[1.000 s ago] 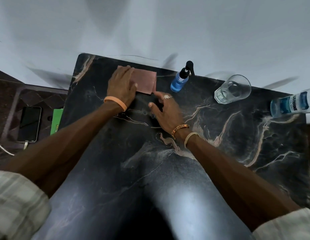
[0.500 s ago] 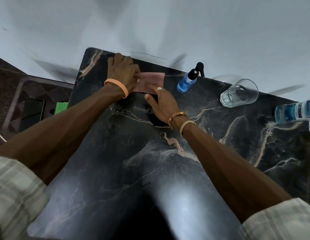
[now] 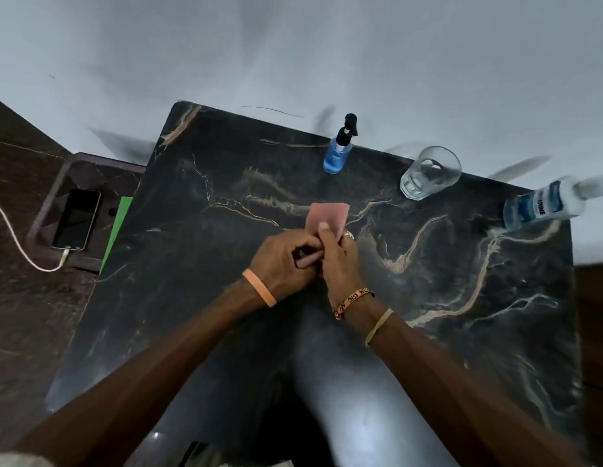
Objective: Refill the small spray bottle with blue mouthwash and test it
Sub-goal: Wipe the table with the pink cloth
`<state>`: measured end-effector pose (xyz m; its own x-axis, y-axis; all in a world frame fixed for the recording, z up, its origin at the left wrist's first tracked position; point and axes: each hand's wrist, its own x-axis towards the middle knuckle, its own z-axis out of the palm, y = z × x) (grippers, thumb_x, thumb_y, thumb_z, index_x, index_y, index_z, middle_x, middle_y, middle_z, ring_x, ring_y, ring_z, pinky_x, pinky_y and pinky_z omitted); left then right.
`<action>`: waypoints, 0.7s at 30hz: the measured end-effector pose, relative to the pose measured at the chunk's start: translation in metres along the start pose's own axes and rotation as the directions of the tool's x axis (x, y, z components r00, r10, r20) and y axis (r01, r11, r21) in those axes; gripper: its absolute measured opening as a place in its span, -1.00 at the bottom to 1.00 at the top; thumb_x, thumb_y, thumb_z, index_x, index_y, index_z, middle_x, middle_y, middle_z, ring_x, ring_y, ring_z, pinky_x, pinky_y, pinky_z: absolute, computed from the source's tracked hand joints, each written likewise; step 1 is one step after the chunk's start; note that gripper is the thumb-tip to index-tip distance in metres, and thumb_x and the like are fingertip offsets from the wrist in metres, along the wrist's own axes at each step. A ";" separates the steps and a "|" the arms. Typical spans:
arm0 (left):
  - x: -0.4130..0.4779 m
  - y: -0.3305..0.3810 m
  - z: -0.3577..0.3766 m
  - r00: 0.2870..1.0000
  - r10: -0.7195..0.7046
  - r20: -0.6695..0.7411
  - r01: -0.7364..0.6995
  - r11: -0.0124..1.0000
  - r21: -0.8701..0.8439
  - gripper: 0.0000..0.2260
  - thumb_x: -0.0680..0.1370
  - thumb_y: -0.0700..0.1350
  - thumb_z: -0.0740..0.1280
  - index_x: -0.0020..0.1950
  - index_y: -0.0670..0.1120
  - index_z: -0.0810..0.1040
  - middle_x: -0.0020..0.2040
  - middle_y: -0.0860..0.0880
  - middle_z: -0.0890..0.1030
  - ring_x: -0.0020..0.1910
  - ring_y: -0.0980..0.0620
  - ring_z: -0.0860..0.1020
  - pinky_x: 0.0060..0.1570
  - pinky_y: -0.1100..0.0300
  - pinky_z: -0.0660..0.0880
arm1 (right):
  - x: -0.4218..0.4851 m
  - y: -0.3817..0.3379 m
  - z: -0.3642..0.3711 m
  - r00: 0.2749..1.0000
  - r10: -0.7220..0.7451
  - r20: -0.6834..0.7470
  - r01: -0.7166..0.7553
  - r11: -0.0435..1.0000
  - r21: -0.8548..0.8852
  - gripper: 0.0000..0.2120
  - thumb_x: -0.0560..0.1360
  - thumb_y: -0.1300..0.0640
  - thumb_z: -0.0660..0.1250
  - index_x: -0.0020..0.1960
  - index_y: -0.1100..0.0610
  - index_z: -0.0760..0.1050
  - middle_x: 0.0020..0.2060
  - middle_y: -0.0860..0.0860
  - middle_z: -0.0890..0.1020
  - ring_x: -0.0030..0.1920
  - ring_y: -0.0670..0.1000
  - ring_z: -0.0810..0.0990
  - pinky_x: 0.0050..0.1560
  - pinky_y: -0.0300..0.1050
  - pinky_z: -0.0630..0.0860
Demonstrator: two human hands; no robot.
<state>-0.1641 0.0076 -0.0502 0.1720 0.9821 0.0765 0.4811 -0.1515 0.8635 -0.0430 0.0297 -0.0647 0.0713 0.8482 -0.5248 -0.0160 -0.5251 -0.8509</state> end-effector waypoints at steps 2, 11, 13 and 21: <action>-0.014 0.014 0.023 0.999 -0.015 0.029 0.017 0.998 -0.066 -0.70 0.37 -0.25 0.53 0.09 -0.14 0.65 0.09 -0.03 0.67 0.04 0.10 0.61 0.07 0.15 0.56 | -0.007 0.006 -0.022 0.998 0.022 -0.051 -0.023 1.000 -0.008 -0.75 0.61 0.03 0.23 -0.07 0.21 0.51 -0.40 0.17 0.64 -0.35 0.16 0.66 -0.13 0.15 0.63; -0.074 0.065 0.120 0.954 -0.019 0.299 0.002 0.998 0.058 -0.42 0.46 0.00 0.47 0.44 -0.07 0.41 0.45 -0.06 0.42 0.42 0.07 0.37 0.44 0.19 0.28 | -0.059 0.028 -0.140 0.929 -0.368 -0.051 0.266 0.756 -0.598 -0.77 0.65 0.11 0.16 0.21 0.16 0.50 -0.18 -0.09 0.58 -0.08 0.09 0.61 -0.21 -0.45 0.41; -0.085 0.062 0.137 0.957 -0.087 0.278 0.024 0.975 0.222 -0.30 0.49 0.05 0.43 0.54 -0.08 0.22 0.55 -0.07 0.22 0.54 0.03 0.14 0.51 0.20 0.02 | -0.067 0.033 -0.162 0.825 -0.561 0.061 0.433 0.560 -0.706 -0.63 0.64 0.20 0.17 0.43 0.14 0.38 0.12 0.01 0.61 0.15 0.04 0.56 0.10 -0.37 0.44; -0.097 0.045 0.161 0.894 -0.358 0.267 0.133 0.784 0.606 -0.25 0.59 0.01 0.26 0.59 -0.06 -0.18 0.60 -0.07 -0.19 0.57 -0.11 -0.21 0.54 0.04 -0.08 | -0.066 0.098 -0.198 0.837 -0.205 0.507 0.491 -0.125 -0.862 -0.46 0.63 0.10 0.09 0.59 0.07 0.07 0.57 0.05 0.09 0.56 0.14 0.03 0.53 0.03 -0.05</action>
<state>-0.0210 -0.1128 -0.0994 0.2112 0.9030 -0.3743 0.9211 -0.0558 0.3852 0.1481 -0.0913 -0.1083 -0.4425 0.8529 -0.2770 0.8968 0.4227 -0.1310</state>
